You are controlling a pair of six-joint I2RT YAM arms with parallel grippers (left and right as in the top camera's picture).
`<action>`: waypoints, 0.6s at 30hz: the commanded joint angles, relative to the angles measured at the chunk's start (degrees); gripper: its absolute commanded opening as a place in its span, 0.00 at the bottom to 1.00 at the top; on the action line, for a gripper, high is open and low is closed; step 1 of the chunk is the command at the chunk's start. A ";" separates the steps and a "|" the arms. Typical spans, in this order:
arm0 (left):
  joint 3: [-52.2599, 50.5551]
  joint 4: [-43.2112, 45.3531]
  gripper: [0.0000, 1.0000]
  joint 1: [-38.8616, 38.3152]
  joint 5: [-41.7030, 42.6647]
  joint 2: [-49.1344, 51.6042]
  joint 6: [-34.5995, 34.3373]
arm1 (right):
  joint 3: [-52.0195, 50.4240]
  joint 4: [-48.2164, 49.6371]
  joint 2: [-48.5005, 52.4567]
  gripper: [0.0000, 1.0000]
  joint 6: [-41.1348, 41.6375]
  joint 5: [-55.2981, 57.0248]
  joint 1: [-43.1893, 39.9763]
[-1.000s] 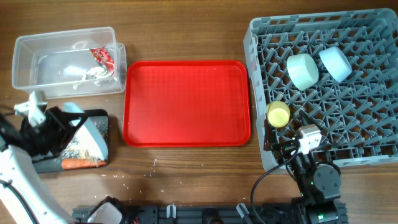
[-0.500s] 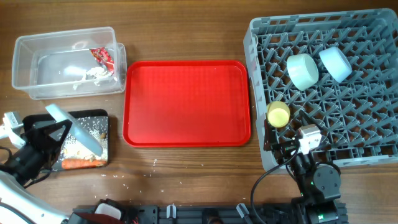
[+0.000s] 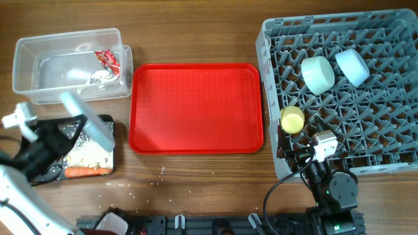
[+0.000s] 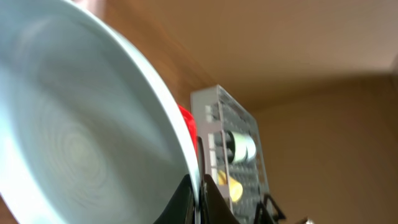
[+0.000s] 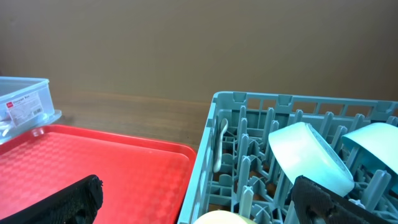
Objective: Sort waste into correct bins and load items into the dishwasher rack
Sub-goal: 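Carry the white plate to the rack and stand it upright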
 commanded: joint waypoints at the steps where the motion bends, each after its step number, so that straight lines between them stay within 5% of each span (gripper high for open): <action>1: -0.15 12.66 0.04 -12.85 5.11 -0.81 -14.49 | -0.07 0.20 -0.22 1.00 0.48 -0.70 -0.04; 8: -0.15 59.98 0.04 -41.90 -9.40 1.51 -56.00 | -0.07 0.20 -0.22 1.00 0.48 -0.70 -0.04; 14: -0.15 95.08 0.04 -62.31 -23.26 9.77 -81.22 | -0.07 0.20 -0.22 1.00 0.48 -0.70 -0.04; 18: -0.15 114.14 0.04 -72.76 -32.13 18.16 -92.26 | -0.07 0.20 -0.20 1.00 0.46 -0.70 -0.04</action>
